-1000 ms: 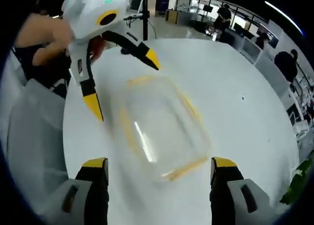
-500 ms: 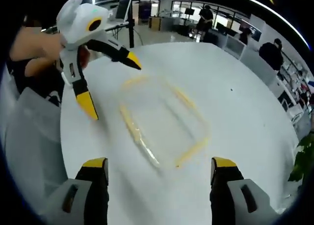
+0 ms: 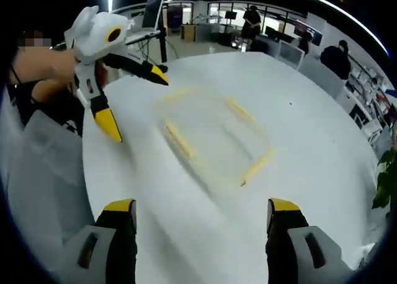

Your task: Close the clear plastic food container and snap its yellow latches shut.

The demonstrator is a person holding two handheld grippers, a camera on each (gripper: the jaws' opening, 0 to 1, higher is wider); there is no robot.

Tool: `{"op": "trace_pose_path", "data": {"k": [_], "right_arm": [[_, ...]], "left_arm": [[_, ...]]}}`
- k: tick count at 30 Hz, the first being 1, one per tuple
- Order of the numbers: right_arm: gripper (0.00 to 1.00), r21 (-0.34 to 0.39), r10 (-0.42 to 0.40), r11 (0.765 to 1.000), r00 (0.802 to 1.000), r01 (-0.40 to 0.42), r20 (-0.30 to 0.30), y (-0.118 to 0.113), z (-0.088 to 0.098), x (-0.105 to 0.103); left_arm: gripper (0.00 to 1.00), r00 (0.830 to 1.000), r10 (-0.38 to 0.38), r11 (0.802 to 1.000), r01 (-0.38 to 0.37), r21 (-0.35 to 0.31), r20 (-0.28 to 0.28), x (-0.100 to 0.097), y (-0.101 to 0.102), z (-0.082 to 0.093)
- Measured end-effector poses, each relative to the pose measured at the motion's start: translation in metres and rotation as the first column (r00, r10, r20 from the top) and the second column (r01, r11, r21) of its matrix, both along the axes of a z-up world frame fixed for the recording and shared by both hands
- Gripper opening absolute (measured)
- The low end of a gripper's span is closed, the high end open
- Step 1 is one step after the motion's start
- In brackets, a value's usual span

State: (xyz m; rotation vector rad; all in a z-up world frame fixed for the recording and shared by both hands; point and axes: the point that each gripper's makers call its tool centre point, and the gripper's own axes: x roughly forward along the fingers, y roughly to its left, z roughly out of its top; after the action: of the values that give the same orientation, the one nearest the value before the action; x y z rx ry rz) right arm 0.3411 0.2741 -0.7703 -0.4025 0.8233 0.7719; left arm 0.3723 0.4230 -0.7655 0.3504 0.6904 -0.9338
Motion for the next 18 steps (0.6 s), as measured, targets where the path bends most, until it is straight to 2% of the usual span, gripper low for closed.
{"op": "trace_pose_path", "data": {"k": [5,10,14,18], "right_arm": [[0.87,0.008,-0.019,1.000,1.000,0.019,0.016,-0.003,0.002,-0.007],[0.87,0.065,-0.075,0.995,0.997,0.072,0.036,-0.008,0.010,-0.015],[0.87,0.068,-0.082,0.995,0.995,0.078,0.054,-0.011,0.012,-0.023],[0.87,0.093,-0.107,0.991,0.992,0.101,0.067,-0.015,0.012,-0.030]], "left_arm": [[0.94,1.000,0.014,1.000,-0.014,-0.013,0.001,-0.008,0.004,0.000],[0.94,1.000,0.030,0.999,-0.030,-0.034,-0.003,-0.019,0.009,0.003],[0.95,0.998,0.063,0.996,-0.064,-0.068,-0.010,-0.026,0.015,0.007],[0.95,0.996,0.084,0.994,-0.085,-0.073,-0.010,-0.034,0.023,0.007]]}}
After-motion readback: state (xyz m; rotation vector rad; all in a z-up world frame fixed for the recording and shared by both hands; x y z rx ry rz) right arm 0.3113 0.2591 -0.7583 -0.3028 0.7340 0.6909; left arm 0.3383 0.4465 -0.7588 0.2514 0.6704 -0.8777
